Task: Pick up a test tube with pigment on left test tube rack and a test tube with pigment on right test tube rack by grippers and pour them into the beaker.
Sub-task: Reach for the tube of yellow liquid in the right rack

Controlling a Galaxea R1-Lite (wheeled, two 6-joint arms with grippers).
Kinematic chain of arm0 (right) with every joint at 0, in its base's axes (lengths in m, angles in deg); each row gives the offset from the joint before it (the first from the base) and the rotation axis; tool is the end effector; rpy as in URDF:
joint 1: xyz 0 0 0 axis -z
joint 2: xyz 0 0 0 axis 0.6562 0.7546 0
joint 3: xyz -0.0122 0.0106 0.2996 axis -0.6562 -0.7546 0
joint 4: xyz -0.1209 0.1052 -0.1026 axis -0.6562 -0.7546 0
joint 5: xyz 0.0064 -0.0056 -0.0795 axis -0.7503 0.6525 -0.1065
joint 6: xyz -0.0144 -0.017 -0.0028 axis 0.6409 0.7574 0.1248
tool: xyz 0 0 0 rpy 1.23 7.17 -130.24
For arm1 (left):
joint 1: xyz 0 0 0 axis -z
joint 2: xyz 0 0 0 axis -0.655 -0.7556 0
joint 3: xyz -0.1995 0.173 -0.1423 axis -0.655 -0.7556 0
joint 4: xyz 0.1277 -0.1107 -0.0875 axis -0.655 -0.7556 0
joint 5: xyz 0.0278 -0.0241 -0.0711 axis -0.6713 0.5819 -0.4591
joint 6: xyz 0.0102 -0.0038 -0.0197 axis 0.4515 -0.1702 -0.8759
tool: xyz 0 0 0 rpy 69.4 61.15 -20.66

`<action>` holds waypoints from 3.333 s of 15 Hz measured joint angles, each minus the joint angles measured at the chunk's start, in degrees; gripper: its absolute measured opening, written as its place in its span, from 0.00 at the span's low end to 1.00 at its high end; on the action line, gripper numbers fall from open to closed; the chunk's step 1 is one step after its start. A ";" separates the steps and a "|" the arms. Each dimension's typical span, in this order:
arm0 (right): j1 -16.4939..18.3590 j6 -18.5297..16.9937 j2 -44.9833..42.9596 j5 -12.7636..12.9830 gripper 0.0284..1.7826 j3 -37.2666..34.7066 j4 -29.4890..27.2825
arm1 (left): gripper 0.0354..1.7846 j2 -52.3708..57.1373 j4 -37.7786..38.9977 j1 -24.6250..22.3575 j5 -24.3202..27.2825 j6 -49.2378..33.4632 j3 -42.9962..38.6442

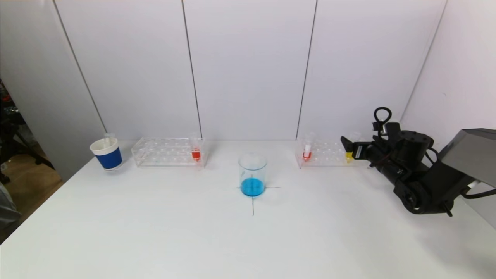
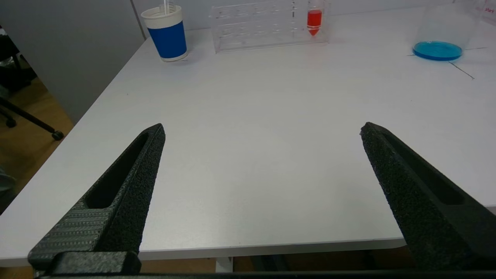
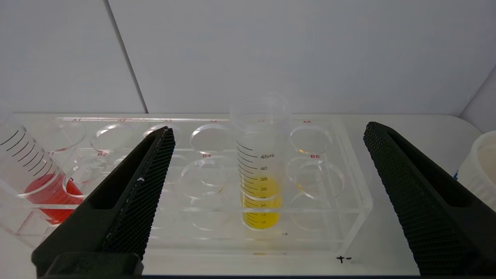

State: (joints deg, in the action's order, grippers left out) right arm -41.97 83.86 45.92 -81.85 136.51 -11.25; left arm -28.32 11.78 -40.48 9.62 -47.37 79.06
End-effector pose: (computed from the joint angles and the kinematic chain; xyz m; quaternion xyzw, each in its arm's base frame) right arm 0.4103 0.0065 0.0527 0.0099 0.0396 -0.0003 0.9992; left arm -0.0227 0.0003 0.0753 0.0359 0.0012 -0.0039 0.9993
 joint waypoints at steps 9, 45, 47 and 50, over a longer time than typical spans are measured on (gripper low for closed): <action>-0.24 0.24 3.36 0.62 0.99 3.63 -0.09 | 0.99 0.00 -0.02 0.00 0.02 0.00 0.00; -0.41 0.59 5.45 1.71 0.68 7.30 -0.63 | 0.99 0.00 0.00 0.00 0.02 -0.01 0.00; -0.41 0.59 5.51 1.76 0.47 7.41 -0.66 | 0.99 0.00 -0.02 0.00 0.00 0.00 0.00; -0.44 0.59 5.55 1.71 0.26 7.41 -0.74 | 0.99 0.00 -0.02 0.00 0.00 0.00 0.00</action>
State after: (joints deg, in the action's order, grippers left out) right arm -42.41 84.44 51.47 -80.14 143.92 -11.99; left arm -28.32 11.75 -40.48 9.62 -47.37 79.06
